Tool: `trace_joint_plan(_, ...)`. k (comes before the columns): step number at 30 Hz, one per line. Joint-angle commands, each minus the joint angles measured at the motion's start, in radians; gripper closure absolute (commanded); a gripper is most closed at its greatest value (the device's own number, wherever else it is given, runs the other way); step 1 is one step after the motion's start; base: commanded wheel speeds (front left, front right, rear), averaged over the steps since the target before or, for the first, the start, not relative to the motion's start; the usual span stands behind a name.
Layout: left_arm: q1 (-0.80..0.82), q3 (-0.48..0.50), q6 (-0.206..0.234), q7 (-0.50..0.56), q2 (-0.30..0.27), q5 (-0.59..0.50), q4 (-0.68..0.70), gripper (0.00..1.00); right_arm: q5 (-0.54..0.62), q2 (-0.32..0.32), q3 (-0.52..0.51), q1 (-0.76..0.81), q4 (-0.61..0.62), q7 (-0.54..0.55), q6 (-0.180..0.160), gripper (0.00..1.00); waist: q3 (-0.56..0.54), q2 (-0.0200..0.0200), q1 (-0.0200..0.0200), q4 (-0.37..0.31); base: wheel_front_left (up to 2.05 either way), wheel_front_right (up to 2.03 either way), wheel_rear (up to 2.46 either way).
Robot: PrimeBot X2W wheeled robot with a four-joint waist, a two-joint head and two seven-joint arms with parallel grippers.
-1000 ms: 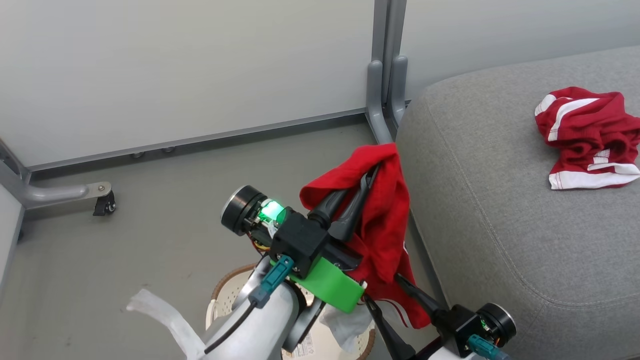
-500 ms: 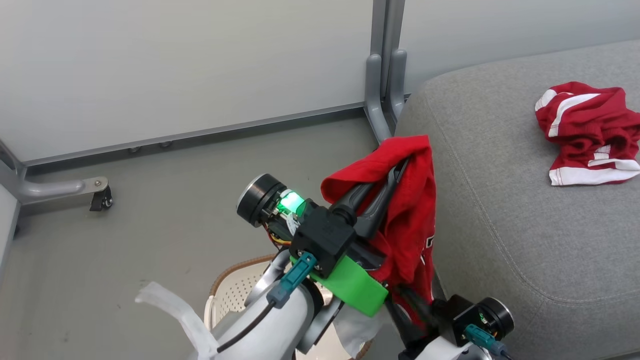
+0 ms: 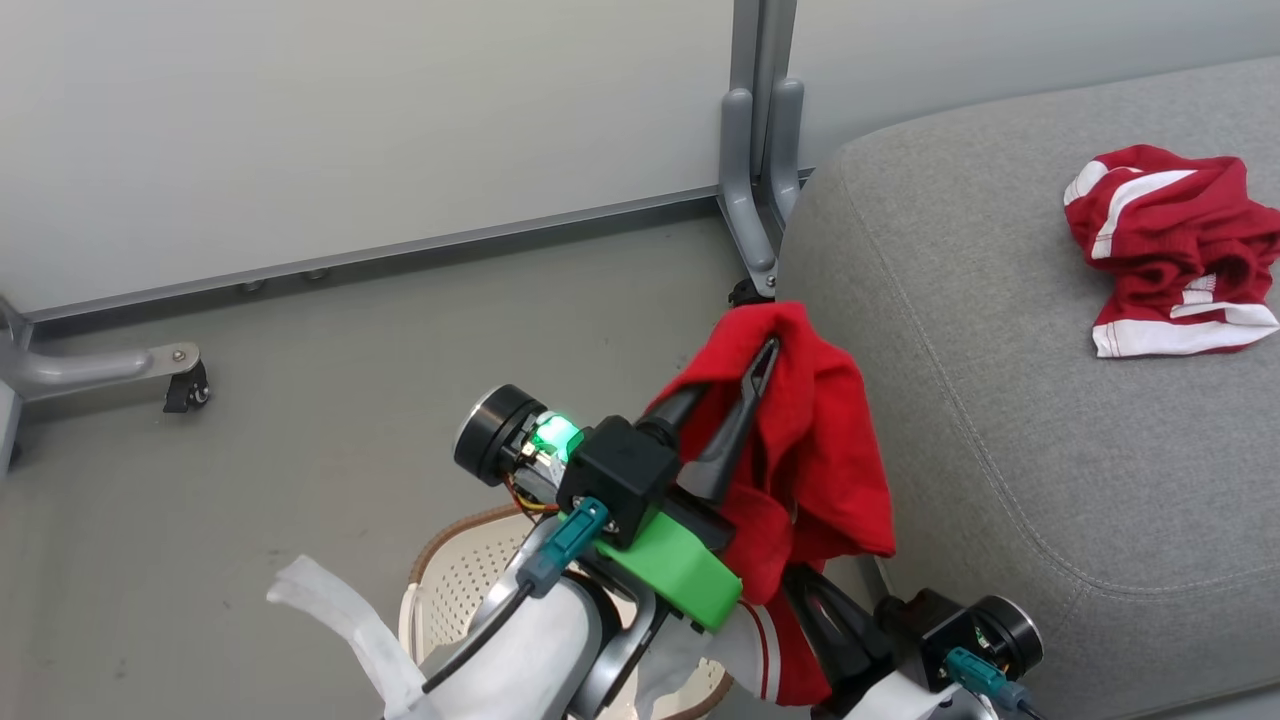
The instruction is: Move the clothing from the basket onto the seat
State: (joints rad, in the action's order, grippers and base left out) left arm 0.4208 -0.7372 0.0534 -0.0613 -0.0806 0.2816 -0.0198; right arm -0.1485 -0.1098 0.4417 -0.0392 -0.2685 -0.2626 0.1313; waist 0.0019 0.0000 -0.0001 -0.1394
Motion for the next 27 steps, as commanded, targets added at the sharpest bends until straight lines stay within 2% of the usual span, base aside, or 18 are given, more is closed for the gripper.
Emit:
trace_joint_plan(1,-0.011,0.008,0.010,0.006,-0.010,0.007,-0.005,0.00,-0.007,-0.005,-0.004,0.007,0.006,-0.003,-0.001,1.00,0.002,0.0000,0.0001,-0.001,0.00,0.00,0.00)
trace_joint_plan(16,-0.038,0.010,0.020,0.019,-0.028,0.034,-0.030,0.00,-0.003,-0.005,-0.031,-0.001,0.020,-0.003,-0.001,1.00,0.014,0.0000,0.0001,0.002,0.00,0.00,0.00)
trace_joint_plan(27,-0.060,0.027,0.024,-0.025,-0.053,0.057,-0.073,0.00,0.012,-0.002,-0.090,-0.027,0.064,-0.003,-0.001,1.00,0.045,0.0000,0.0001,-0.046,0.00,0.00,0.00)
